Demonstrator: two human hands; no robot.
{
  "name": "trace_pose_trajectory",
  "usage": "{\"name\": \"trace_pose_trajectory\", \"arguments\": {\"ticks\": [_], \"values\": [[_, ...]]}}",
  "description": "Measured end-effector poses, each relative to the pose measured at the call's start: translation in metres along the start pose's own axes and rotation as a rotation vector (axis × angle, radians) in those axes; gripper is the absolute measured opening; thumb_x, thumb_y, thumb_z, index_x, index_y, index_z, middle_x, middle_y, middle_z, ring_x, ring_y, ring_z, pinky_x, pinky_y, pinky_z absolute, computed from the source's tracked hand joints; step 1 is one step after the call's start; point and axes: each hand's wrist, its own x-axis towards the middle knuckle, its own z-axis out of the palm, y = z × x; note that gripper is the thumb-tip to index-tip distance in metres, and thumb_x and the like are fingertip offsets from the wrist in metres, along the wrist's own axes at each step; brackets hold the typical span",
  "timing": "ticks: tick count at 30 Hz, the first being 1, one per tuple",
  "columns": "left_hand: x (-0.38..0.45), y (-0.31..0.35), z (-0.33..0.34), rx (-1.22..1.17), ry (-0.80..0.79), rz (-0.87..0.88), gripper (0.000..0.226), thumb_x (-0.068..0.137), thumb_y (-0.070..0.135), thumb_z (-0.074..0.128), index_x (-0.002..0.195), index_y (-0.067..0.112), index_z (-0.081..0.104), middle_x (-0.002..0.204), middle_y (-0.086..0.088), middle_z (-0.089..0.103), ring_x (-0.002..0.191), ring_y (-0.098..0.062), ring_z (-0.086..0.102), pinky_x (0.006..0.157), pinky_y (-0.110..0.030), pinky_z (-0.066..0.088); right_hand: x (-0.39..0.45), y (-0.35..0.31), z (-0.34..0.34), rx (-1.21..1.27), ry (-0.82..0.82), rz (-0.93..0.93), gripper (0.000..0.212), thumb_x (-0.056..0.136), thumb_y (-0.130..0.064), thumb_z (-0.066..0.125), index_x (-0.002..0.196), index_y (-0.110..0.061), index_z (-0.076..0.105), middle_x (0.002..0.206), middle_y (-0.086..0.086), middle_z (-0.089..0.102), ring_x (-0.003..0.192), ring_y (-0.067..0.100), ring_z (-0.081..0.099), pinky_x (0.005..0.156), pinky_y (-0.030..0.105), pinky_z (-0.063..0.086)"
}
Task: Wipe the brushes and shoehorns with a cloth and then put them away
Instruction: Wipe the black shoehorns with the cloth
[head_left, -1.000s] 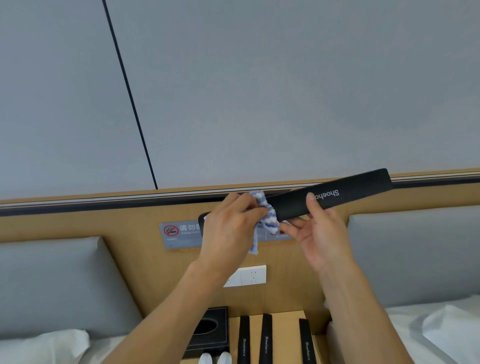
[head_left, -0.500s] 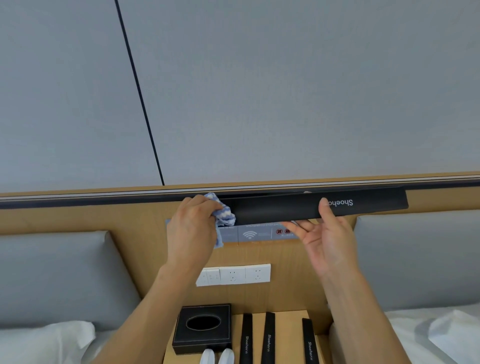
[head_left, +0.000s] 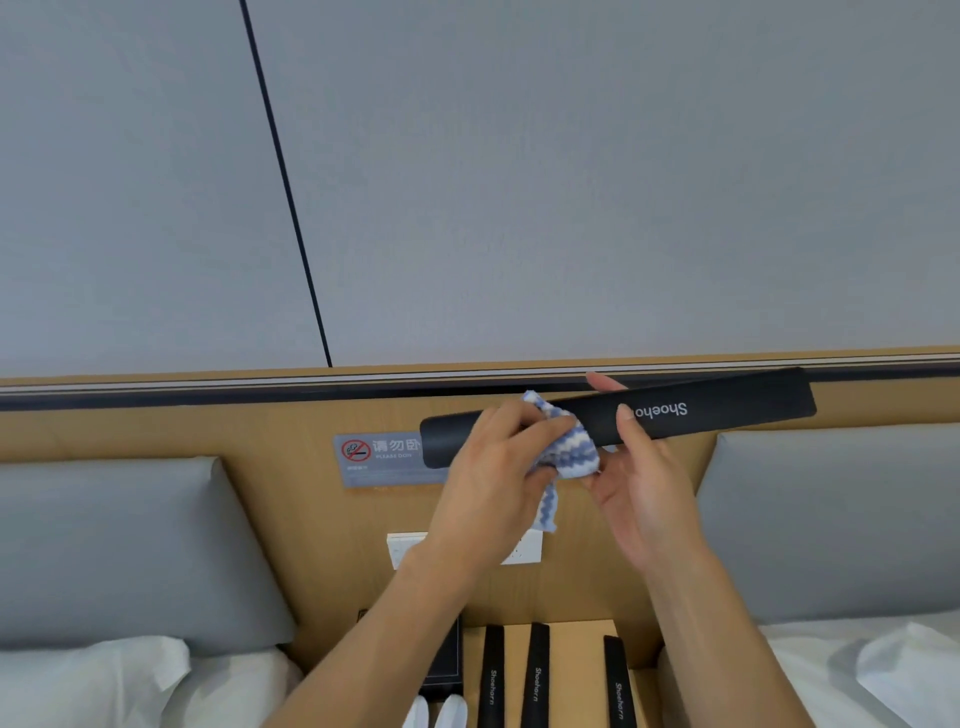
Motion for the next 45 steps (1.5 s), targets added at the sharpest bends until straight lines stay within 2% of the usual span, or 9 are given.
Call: {"name": "trace_pose_trajectory", "arguments": {"ticks": [6, 9, 12, 16, 22, 25, 30, 33, 45], "values": [[0.000, -0.006, -0.006, -0.018, -0.002, 0.005, 0.035, 0.090, 0.004, 0.065, 0.123, 0.015, 0.068, 0.112, 0.000, 0.061, 0.104, -0.010, 0.052, 0.080, -0.005, 0.032, -0.005, 0.001, -0.025, -0.256, -0.183, -0.079, 0.036, 0.093, 0.002, 0.059, 0.111, -0.026, 0.073, 0.117, 0.023, 0.066, 0.118, 0.044, 0.058, 0.100, 0.053, 0.047], [0.000, -0.008, -0.009, -0.011, -0.018, 0.022, 0.029, 0.090, 0.005, 0.065, 0.117, 0.013, 0.069, 0.112, 0.000, 0.062, 0.102, -0.010, 0.052, 0.080, -0.007, 0.035, -0.005, -0.006, -0.034, -0.395, -0.241, -0.120, 0.042, 0.087, -0.030, 0.075, 0.127, -0.029, 0.062, 0.126, 0.010, 0.067, 0.123, 0.030, 0.061, 0.099, 0.047, 0.052], [0.001, -0.009, -0.013, -0.005, 0.013, 0.020, 0.026, 0.088, 0.002, 0.067, 0.112, 0.010, 0.071, 0.108, -0.003, 0.064, 0.100, -0.017, 0.056, 0.079, -0.020, 0.041, -0.002, -0.002, -0.033, -0.417, -0.126, -0.185, 0.047, 0.074, -0.039, 0.085, 0.112, -0.019, 0.065, 0.116, 0.010, 0.071, 0.115, 0.033, 0.066, 0.088, 0.044, 0.058], [0.002, -0.008, -0.015, 0.034, 0.106, 0.032, 0.030, 0.084, -0.001, 0.070, 0.112, 0.009, 0.072, 0.103, -0.004, 0.065, 0.094, -0.019, 0.056, 0.074, -0.026, 0.048, -0.004, 0.011, -0.023, -0.275, 0.002, -0.196, 0.032, 0.072, -0.032, 0.082, 0.095, -0.011, 0.073, 0.102, 0.017, 0.076, 0.100, 0.035, 0.073, 0.081, 0.039, 0.062], [0.008, -0.008, -0.012, 0.119, 0.236, 0.035, 0.029, 0.085, 0.004, 0.070, 0.113, 0.006, 0.072, 0.106, -0.010, 0.065, 0.098, -0.027, 0.058, 0.073, -0.036, 0.055, -0.010, 0.021, -0.011, -0.160, -0.033, 0.024, 0.030, 0.090, -0.037, 0.058, 0.104, -0.019, 0.077, 0.112, 0.013, 0.075, 0.111, 0.025, 0.071, 0.090, 0.027, 0.058], [0.008, -0.005, -0.008, 0.158, 0.199, 0.086, 0.031, 0.092, 0.015, 0.057, 0.120, 0.008, 0.068, 0.112, -0.010, 0.063, 0.098, -0.028, 0.057, 0.070, -0.043, 0.056, -0.009, 0.023, -0.009, -0.064, -0.020, 0.057, 0.038, 0.093, -0.034, 0.055, 0.120, -0.012, 0.067, 0.120, 0.013, 0.072, 0.118, 0.025, 0.067, 0.098, 0.031, 0.054], [0.004, -0.018, -0.007, 0.195, 0.154, 0.072, 0.038, 0.088, 0.009, 0.069, 0.126, 0.009, 0.066, 0.124, -0.012, 0.061, 0.105, -0.029, 0.056, 0.076, -0.038, 0.056, -0.010, 0.022, -0.010, -0.060, 0.005, -0.003, 0.030, 0.094, -0.033, 0.052, 0.106, -0.025, 0.079, 0.120, 0.011, 0.073, 0.116, 0.025, 0.068, 0.101, 0.036, 0.052], [0.005, -0.042, -0.015, 0.229, 0.167, -0.012, 0.041, 0.081, 0.002, 0.076, 0.121, 0.005, 0.068, 0.124, -0.017, 0.062, 0.105, -0.032, 0.057, 0.085, -0.039, 0.054, -0.011, 0.018, -0.018, -0.006, 0.014, -0.032, 0.028, 0.097, -0.028, 0.051, 0.114, -0.020, 0.072, 0.122, 0.018, 0.071, 0.116, 0.034, 0.067, 0.100, 0.043, 0.053], [-0.004, -0.094, -0.054, 0.291, 0.167, -0.075, 0.037, 0.082, -0.011, 0.067, 0.115, 0.003, 0.071, 0.107, -0.015, 0.066, 0.095, -0.032, 0.060, 0.071, -0.029, 0.045, -0.003, 0.004, -0.014, 0.089, 0.012, 0.148, 0.054, 0.092, -0.039, 0.053, 0.134, -0.005, 0.052, 0.124, 0.019, 0.069, 0.113, 0.035, 0.069, 0.080, 0.038, 0.061]]}}
